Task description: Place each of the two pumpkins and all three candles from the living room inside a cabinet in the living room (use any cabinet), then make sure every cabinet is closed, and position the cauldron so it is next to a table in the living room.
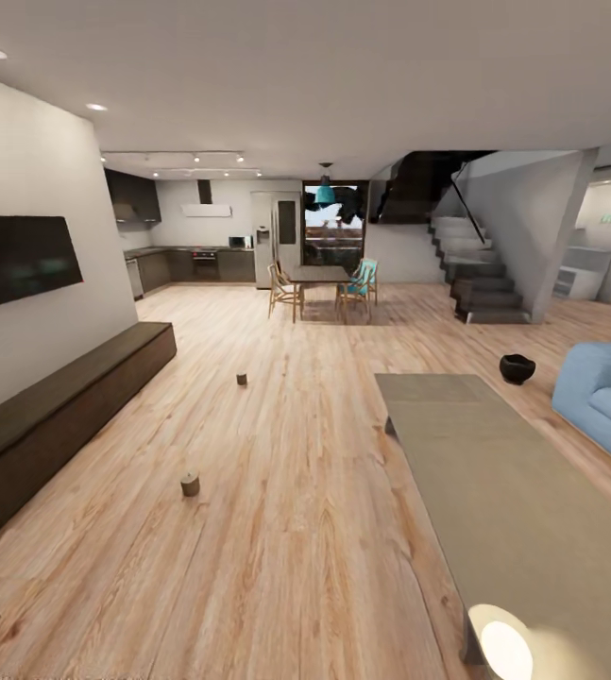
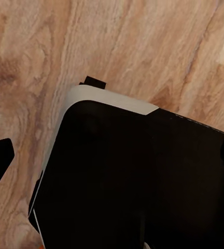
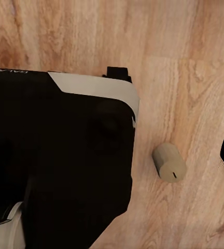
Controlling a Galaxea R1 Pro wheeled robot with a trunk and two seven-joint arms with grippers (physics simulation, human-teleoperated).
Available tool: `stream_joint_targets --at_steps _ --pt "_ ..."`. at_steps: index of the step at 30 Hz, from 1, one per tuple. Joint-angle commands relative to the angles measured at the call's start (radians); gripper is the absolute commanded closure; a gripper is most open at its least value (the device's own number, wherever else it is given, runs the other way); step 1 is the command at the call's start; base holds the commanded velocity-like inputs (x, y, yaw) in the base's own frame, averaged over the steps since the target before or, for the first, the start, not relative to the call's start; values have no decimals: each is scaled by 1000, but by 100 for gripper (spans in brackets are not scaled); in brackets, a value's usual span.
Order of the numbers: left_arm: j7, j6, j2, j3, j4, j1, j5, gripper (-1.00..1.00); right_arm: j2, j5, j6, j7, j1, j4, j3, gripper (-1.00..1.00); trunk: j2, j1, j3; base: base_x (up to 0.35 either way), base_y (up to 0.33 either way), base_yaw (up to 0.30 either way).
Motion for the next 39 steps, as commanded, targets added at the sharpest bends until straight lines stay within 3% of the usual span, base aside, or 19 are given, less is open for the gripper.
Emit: stream_joint_targets --at_steps 1,19,34,39 --pt "0 -2 0 1 1 -1 3 -100 0 6 5 0 0 -1 1 -100 -2 1 -1 161 124 286" --pt "0 -2 1 2 2 -1 4 -100 0 6 5 0 0 -1 1 -100 -2 1 -1 258 186 271" --pt "1 -2 0 1 2 -1 4 -100 -1 5 -3 -1 0 0 0 -100 -2 1 -1 299 159 27" --pt "1 -2 0 1 3 -1 4 -100 -2 5 -58 -1 0 4 1 -100 -2 1 -1 320 75 0"
